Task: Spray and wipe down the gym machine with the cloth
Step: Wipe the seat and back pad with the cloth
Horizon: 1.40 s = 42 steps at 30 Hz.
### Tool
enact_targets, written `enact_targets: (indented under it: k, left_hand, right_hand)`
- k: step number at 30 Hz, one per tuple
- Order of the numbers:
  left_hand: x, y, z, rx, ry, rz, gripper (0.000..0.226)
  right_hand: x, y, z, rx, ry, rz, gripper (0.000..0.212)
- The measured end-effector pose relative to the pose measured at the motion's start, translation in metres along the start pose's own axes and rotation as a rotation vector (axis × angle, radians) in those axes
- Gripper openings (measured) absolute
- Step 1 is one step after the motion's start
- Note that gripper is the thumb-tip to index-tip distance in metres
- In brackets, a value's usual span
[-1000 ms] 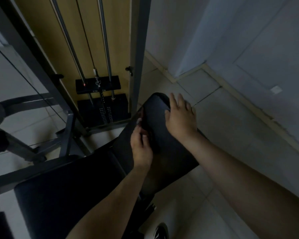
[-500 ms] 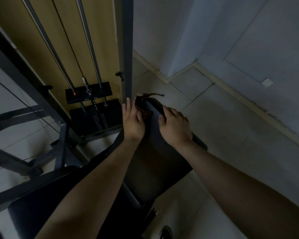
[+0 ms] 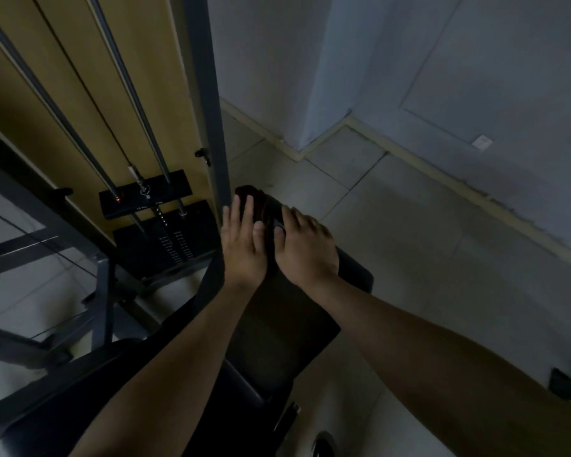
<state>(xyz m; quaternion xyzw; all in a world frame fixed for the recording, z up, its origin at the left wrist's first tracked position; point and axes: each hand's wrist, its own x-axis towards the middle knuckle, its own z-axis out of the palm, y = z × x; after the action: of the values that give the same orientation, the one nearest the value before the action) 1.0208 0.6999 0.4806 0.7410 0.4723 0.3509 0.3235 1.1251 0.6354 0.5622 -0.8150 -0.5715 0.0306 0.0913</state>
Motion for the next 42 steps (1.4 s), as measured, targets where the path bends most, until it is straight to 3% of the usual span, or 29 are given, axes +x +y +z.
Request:
enact_targets:
  k: [8,15,19,21,25,28,37,42]
  left_hand:
    - [0.012,-0.030,-0.001,-0.006,0.089,-0.206,0.051]
    - [-0.046,-0.103,0.002,-0.061,0.080,-0.492,0.056]
    - [-0.056,-0.091,0.002,-0.154,0.055,-0.633,0.054]
    - [-0.064,-0.069,0.004,-0.181,0.033,-0.561,0.055]
    - [-0.074,-0.052,0.005,-0.090,-0.033,-0.214,0.057]
    - [-0.070,-0.074,0.001,-0.057,-0.088,-0.155,0.060]
    - [-0.084,-0.165,-0.012,-0.144,-0.006,-0.513,0.052]
    - [-0.116,-0.203,0.005,-0.154,0.040,-0.713,0.059]
  right_hand:
    - [-0.001,0.006,0.002,-0.045,0.015,-0.091,0.061]
    - [-0.004,0.006,0.012,-0.174,0.093,-0.193,0.069]
    - [-0.009,0.003,0.011,-0.280,0.046,-0.315,0.066]
    - [-0.008,-0.005,0.011,-0.355,-0.010,-0.405,0.065]
    - [0.007,-0.041,0.024,-0.384,-0.118,-0.487,0.066]
    - [0.016,-0.067,0.046,-0.425,-0.199,-0.490,0.066]
    - [0.012,-0.100,0.104,-0.600,-0.219,-0.505,0.058]
    - [0.008,-0.102,0.114,-0.602,-0.224,-0.544,0.050]
